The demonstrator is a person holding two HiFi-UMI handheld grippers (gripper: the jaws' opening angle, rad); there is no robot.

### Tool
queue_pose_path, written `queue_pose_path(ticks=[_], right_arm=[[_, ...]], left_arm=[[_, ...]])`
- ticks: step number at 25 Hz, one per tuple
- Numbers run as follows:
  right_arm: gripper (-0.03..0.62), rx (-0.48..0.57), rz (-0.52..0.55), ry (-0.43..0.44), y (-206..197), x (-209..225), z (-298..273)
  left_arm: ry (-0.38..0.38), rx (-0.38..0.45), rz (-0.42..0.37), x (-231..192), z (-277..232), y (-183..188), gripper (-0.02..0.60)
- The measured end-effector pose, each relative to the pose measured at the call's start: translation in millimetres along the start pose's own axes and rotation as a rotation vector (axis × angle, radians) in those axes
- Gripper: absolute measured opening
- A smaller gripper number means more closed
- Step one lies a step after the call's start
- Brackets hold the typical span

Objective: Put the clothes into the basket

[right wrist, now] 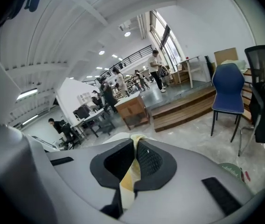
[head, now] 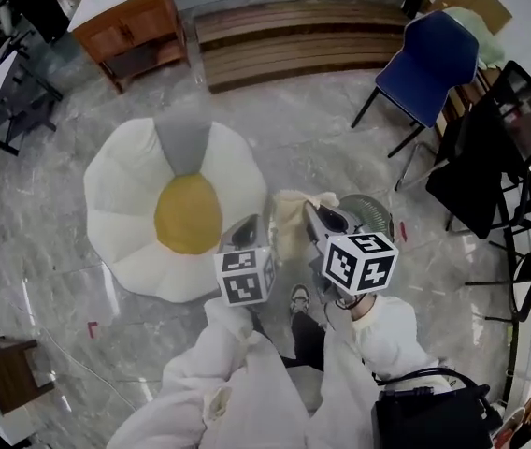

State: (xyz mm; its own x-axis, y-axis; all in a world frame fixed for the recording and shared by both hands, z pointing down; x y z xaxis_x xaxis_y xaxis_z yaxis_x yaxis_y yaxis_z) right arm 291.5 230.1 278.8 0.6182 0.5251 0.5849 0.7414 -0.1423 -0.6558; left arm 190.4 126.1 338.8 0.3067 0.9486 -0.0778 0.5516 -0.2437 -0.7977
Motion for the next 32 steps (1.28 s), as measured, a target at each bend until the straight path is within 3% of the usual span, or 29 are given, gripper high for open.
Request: queue_pose_path(ticks=[10,19,32], right_arm=[[0.028,0.104,-0.110,-0.139,26.7,104.7,75.0],[0.028,0.139,-0.184,-0.196,39.6,187.3,113.0],[0.028,0.090,-0.301,-0.316,-9.0,308.3,88.8]], left_arm=[[-0.134,-0.027,-0.109,105.4,-54.3,23.4,-0.002],[-0.215,-0.098,-0.176,192.8,-107.5,16.1,-0.002],[-0.261,-0.176,-0.227,237.5,-189.7,-27.1,-0.002]])
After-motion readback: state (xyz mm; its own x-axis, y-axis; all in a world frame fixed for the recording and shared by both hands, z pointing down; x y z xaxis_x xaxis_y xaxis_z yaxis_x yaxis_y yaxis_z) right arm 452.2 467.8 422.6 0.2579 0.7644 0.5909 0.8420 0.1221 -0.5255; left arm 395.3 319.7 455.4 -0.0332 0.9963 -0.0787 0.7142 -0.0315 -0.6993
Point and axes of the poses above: the fingertips, and each gripper's own axes: z backward along the fingers, x to its right, y out of its top, the point moved 5 cm from there along z, backward along the fingers, and after that the axes turned 14 degrees about -z, right-handed, at the moved point
